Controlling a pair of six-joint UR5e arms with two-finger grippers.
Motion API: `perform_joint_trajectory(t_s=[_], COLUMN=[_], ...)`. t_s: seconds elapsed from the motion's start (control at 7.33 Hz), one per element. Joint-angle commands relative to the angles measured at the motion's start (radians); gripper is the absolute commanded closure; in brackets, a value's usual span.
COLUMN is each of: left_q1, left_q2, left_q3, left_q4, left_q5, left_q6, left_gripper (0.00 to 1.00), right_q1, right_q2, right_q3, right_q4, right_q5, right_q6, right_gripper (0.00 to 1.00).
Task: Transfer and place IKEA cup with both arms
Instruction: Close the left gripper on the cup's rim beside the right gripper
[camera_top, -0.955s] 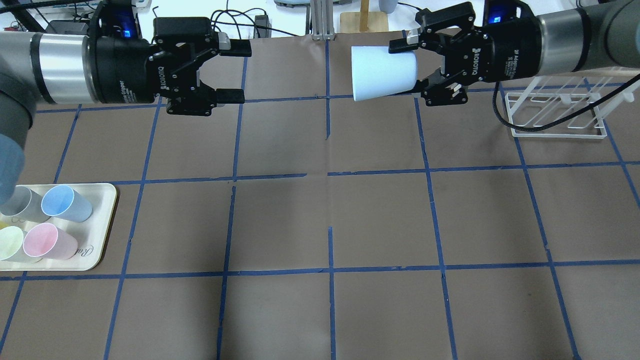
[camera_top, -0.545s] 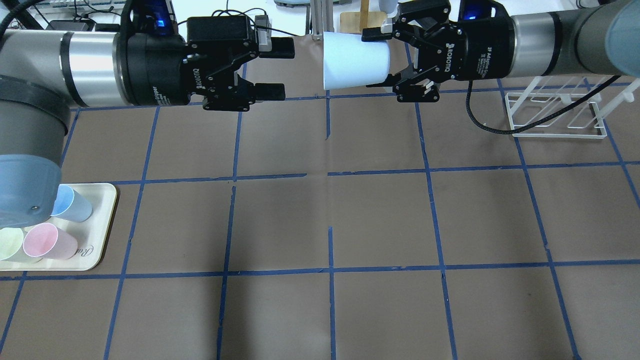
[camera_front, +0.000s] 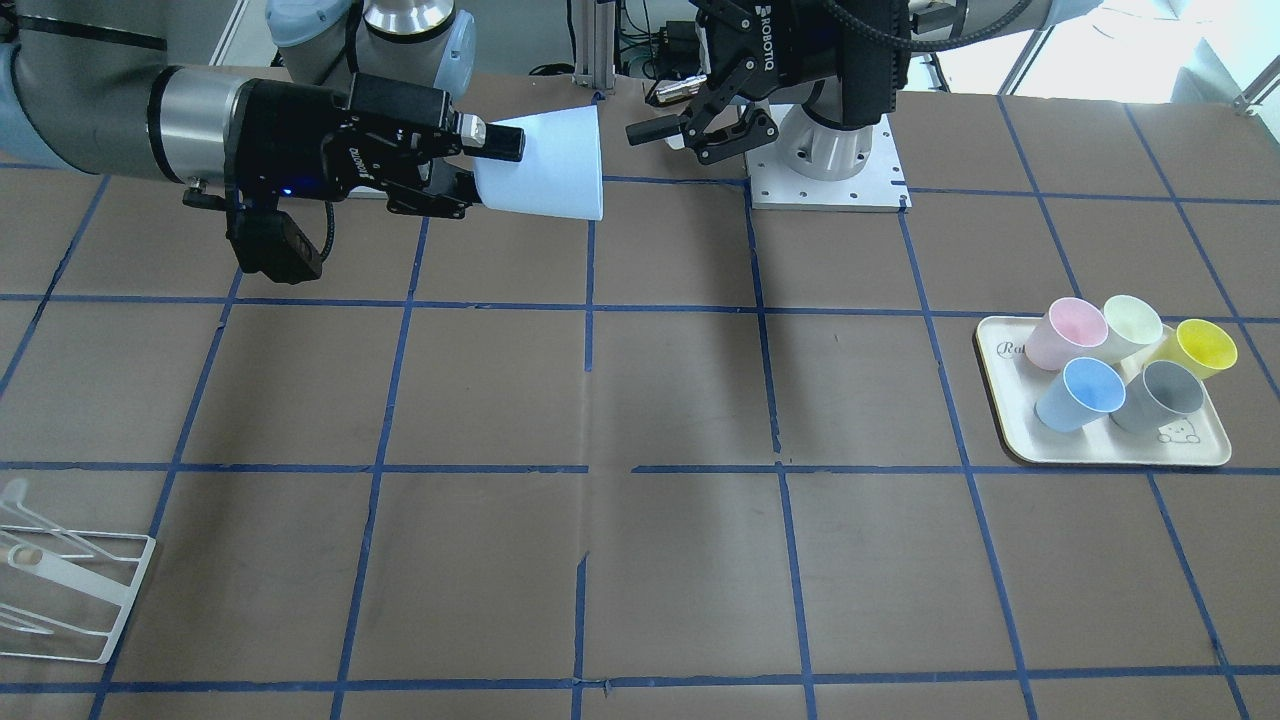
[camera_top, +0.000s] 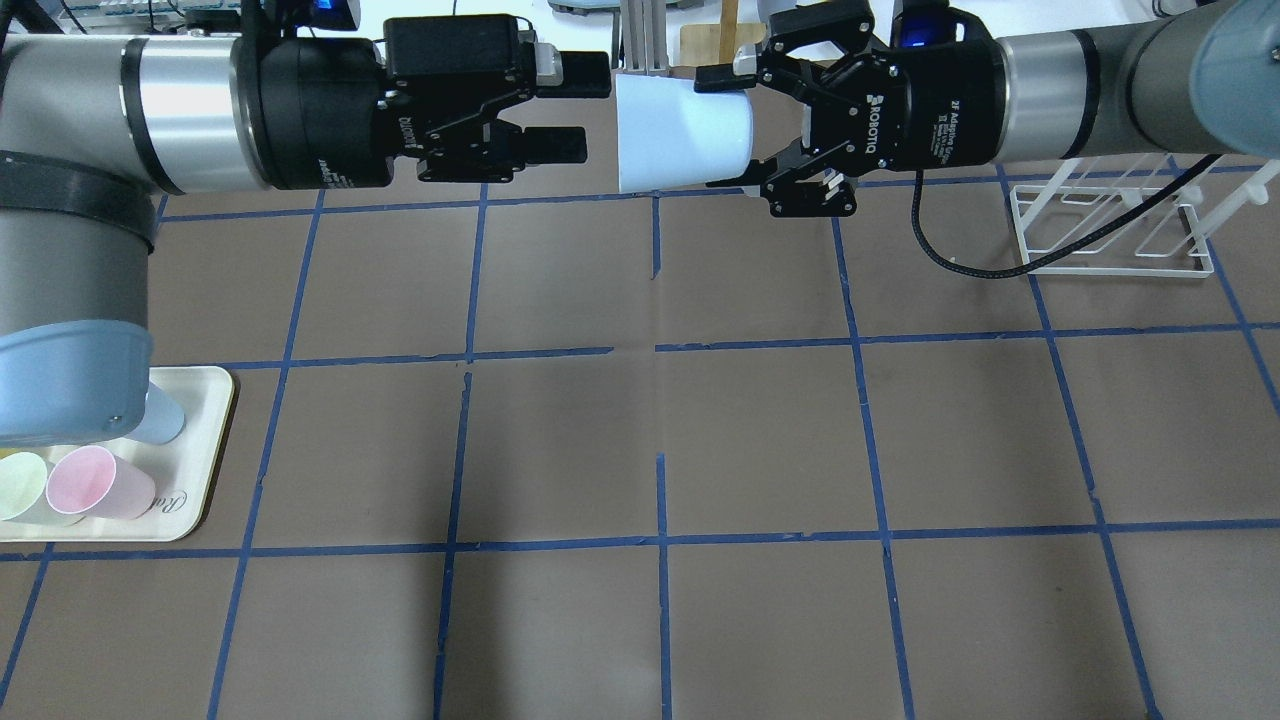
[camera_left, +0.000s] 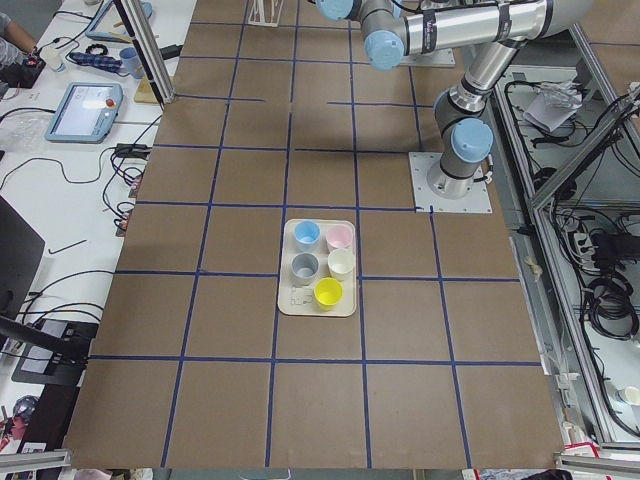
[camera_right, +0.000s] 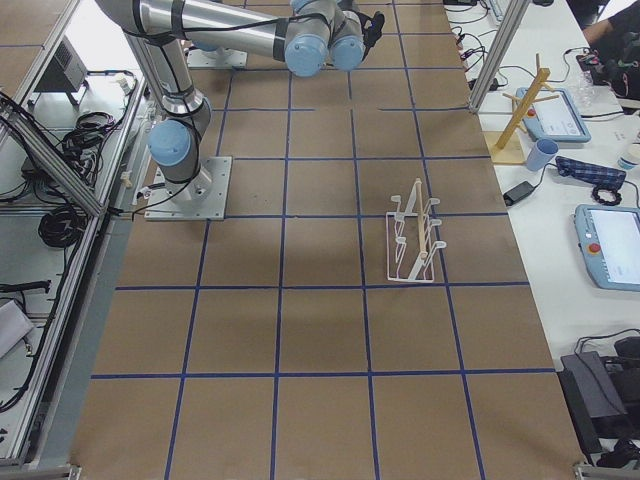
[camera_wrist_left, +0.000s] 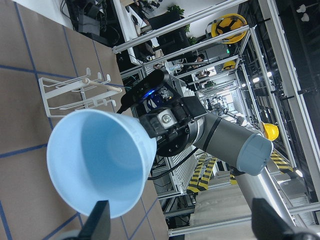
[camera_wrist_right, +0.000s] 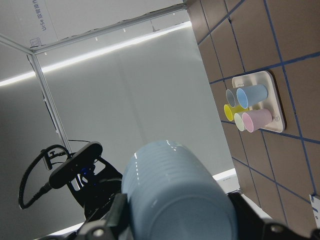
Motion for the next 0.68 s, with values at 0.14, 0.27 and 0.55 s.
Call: perform_joint_trajectory(t_s=[0.14, 0.27, 0.55], left_q1=[-0.007, -0.018, -0.027], left_q2=[-0.015, -0.015, -0.03], left_q3=[0.006, 0.009, 0.009], left_q4=[0.03, 0.034, 0.054], left_q5=[-0.002, -0.002, 0.001], left_q6=[-0.002, -0.002, -0.002], left_gripper=[0.0, 0.0, 0.0], right_q1=[0.006, 0.008, 0.018], right_q2=[-0.012, -0.013, -0.018], right_q3=[0.001, -0.006, -0.007], right_q4=[0.012, 0.014, 0.012], right_q5=[0.0, 0.027, 0.058], right_q6=[0.003, 0.018, 0.037], right_gripper=[0.74, 0.74, 0.73])
